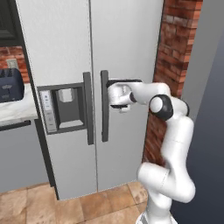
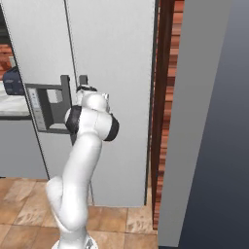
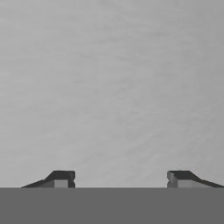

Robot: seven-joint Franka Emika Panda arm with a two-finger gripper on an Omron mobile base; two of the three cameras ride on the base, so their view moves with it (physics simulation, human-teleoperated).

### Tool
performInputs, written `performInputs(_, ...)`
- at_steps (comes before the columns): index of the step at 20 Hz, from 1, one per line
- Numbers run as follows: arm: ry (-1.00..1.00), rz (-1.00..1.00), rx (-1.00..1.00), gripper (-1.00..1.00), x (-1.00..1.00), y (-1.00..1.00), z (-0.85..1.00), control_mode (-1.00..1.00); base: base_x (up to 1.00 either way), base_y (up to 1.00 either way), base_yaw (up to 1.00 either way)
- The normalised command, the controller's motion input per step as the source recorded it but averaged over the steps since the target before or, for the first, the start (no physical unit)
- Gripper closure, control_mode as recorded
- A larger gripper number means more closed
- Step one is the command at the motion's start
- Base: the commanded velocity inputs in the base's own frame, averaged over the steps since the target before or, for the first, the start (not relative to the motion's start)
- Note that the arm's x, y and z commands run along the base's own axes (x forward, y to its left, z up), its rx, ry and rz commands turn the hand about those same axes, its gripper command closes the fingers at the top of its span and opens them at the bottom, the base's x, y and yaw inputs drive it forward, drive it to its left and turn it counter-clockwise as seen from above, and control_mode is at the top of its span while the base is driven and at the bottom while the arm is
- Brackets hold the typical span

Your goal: Place the bell pepper in the correct fridge rack based on whether it is a fruit or vegetable. Finally, close the fridge door.

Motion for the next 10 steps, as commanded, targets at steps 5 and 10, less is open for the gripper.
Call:
performInputs(5, 0.21, -0.24, 0.0, -1.0, 0.73, -0.05, 0.48, -1.0, 0.0, 0.0, 0.0)
performInputs(10, 0.22, -0.13, 0.01, -1.0, 0.85, -0.11, 0.3, -1.0, 0.0, 0.0, 0.0)
